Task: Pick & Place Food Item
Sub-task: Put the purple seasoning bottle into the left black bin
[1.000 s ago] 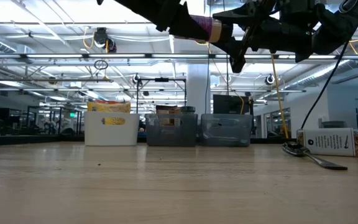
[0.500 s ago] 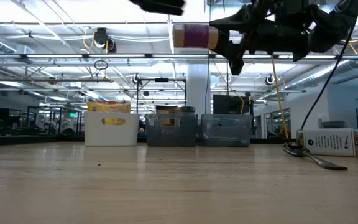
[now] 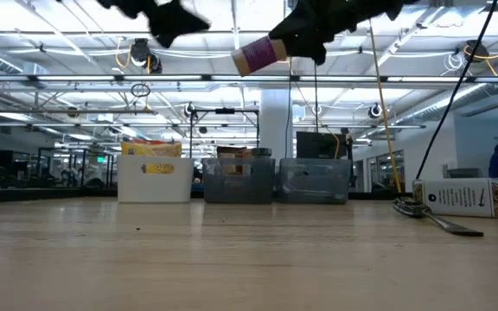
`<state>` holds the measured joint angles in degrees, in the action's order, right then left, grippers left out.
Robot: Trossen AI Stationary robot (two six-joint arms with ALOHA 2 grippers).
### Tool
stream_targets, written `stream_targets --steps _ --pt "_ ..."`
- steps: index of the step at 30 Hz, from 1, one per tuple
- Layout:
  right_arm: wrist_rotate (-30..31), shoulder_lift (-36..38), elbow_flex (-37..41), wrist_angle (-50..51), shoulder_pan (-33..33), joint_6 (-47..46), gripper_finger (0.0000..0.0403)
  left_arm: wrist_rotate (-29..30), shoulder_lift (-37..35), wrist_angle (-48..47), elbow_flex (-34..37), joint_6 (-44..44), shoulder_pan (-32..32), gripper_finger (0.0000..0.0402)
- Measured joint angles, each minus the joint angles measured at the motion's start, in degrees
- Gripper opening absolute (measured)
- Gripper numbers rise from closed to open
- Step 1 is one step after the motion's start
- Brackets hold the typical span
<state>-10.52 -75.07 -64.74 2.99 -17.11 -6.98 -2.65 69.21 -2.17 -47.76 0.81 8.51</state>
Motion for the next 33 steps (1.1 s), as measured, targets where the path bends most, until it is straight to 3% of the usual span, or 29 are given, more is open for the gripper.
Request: stream_targets --steps 6,10,16,24,33 --pt "0.6 -2.5 -8.9 10.2 -4.3 2.1 0.0206 -2.3 -0.6 24.3 12.8 2.8 0.0 0.0291" --pt "0.3 -7.5 -15.3 15.8 -6.2 4.8 0.0206 -2.3 -0.8 34.5 18.8 4.3 0.0 0.029" --pt "0.1 -19.1 -25.4 23.9 -7.4 9.6 0.0206 -1.8 -0.9 40.1 23.0 5.5 0.0 0.0283" --pt "0.3 -33.4 -44.0 38.7 -8.5 16.7 0.0206 -1.7 0.1 39.8 23.3 4.1 -0.2 0.0284" --pt "5.0 -39.5 -60.9 51.0 -10.1 22.9 0.0206 -1.4 1.5 39.8 23.3 2.8 -2.0 0.0286"
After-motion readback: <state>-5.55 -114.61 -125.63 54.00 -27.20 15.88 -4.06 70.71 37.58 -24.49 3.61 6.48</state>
